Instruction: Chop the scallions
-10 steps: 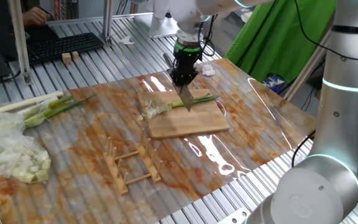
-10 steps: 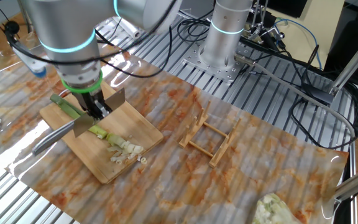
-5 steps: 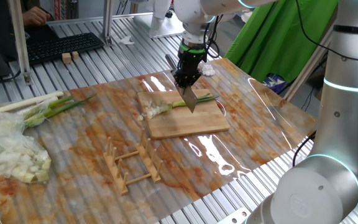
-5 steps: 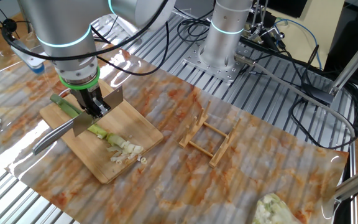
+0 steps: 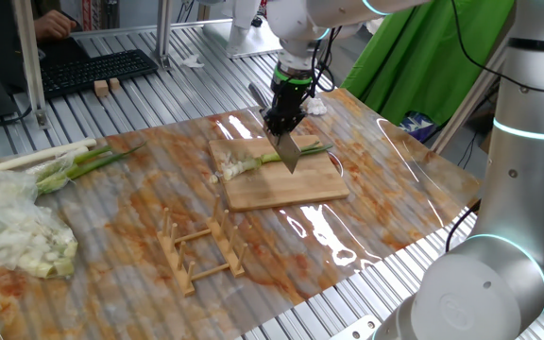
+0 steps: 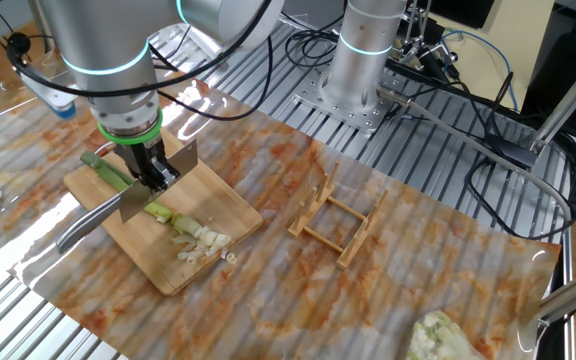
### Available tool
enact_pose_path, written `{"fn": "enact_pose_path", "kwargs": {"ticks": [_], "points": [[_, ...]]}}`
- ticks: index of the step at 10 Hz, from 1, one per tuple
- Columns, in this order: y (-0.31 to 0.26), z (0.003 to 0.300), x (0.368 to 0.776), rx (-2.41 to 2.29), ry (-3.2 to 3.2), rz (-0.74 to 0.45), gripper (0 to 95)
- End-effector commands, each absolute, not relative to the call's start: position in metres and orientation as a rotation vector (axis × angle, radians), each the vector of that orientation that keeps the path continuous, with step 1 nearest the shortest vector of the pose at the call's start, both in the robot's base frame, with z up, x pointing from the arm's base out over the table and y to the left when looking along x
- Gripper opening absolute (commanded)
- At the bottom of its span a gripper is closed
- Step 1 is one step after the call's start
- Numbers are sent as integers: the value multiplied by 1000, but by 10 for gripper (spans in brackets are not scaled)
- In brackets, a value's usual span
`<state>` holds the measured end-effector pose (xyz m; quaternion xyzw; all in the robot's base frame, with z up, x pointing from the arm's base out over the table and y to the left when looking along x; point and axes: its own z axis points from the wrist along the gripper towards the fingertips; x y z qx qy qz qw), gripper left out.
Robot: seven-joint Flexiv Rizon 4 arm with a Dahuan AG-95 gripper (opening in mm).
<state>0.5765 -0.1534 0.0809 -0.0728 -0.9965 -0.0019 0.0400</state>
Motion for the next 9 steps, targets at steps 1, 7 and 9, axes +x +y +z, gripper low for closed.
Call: {"fn": "enact_pose_path", "kwargs": {"ticks": [1,7,9], "points": [[-152,78,578,-208,-3052,-10,0],[-148,75,578,-197,-3053,-3,0],[-148,68,580,-186,-3052,-2,0]]}}
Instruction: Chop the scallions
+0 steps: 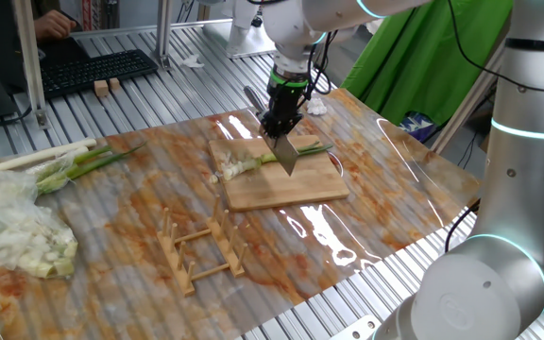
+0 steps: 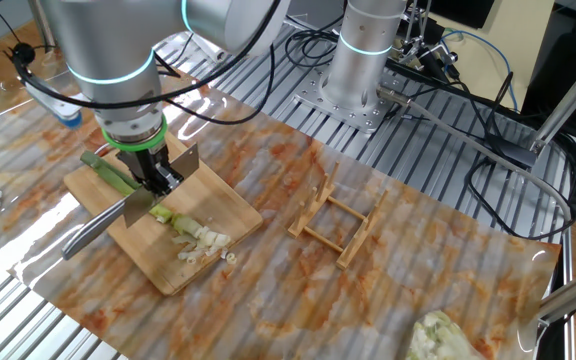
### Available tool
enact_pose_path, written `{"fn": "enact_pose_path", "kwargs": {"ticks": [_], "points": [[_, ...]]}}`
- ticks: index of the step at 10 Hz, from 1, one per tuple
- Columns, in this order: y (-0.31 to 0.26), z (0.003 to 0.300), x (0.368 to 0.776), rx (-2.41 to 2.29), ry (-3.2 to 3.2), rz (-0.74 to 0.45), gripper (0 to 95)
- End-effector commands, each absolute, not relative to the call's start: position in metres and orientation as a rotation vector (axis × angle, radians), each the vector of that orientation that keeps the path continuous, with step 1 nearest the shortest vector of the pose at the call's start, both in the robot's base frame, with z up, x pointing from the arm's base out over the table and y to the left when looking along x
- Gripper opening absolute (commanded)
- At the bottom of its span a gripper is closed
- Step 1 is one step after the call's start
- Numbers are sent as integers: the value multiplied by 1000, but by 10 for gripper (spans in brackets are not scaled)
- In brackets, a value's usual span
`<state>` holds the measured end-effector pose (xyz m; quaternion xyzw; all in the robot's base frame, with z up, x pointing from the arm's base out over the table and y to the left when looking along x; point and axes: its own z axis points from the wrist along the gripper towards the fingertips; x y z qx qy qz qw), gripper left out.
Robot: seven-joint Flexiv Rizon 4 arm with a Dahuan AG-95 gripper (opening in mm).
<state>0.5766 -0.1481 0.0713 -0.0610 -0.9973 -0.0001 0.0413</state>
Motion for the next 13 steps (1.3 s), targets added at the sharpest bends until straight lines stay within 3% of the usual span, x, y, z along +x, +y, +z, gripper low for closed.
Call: {"fn": "enact_pose_path", "kwargs": {"ticks": [1,4,13], "points": [[-149,57,582,-178,-3054,-8,0],[-145,28,587,-193,-3070,-36,0],[-146,38,586,-239,-3062,-61,0]]}}
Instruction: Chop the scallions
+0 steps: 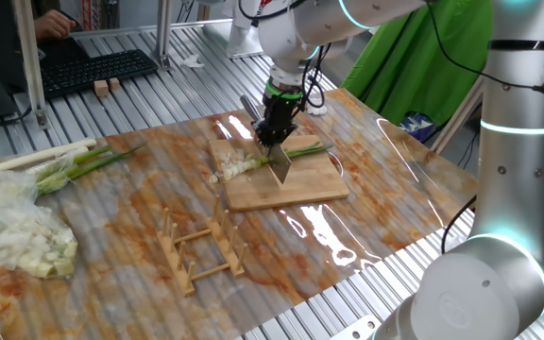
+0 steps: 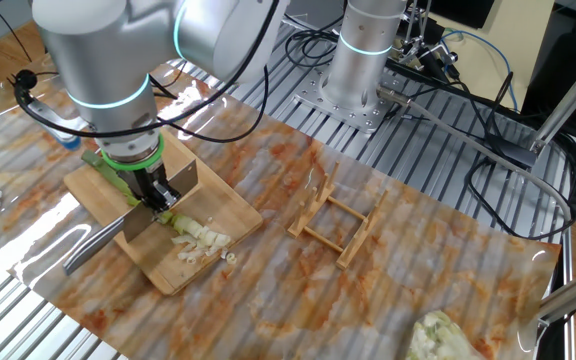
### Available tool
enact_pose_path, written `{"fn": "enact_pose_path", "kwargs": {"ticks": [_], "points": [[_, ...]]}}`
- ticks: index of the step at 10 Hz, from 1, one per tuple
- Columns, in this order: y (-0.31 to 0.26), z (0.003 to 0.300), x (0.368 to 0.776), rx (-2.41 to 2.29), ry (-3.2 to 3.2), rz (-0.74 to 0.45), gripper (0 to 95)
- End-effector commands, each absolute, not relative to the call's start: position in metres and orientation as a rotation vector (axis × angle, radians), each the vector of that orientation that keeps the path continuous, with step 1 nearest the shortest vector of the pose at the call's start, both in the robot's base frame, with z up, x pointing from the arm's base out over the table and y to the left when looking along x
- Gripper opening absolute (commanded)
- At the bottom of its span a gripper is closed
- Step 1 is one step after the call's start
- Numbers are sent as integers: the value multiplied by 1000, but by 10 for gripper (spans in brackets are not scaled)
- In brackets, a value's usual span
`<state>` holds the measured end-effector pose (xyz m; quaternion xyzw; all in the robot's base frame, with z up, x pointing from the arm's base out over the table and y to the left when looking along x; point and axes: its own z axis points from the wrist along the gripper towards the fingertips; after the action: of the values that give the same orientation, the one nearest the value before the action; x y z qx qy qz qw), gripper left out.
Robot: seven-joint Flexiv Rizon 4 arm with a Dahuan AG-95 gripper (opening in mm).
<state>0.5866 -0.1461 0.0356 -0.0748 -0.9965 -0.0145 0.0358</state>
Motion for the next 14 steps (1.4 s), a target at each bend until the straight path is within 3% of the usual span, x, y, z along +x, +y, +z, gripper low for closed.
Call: {"fn": "enact_pose_path", "kwargs": {"ticks": [1,10,14], "points": [[-147,43,584,-240,-3055,-69,0],[-164,87,570,-218,-3054,-19,0],[-174,87,568,-198,-3060,-26,0]]}}
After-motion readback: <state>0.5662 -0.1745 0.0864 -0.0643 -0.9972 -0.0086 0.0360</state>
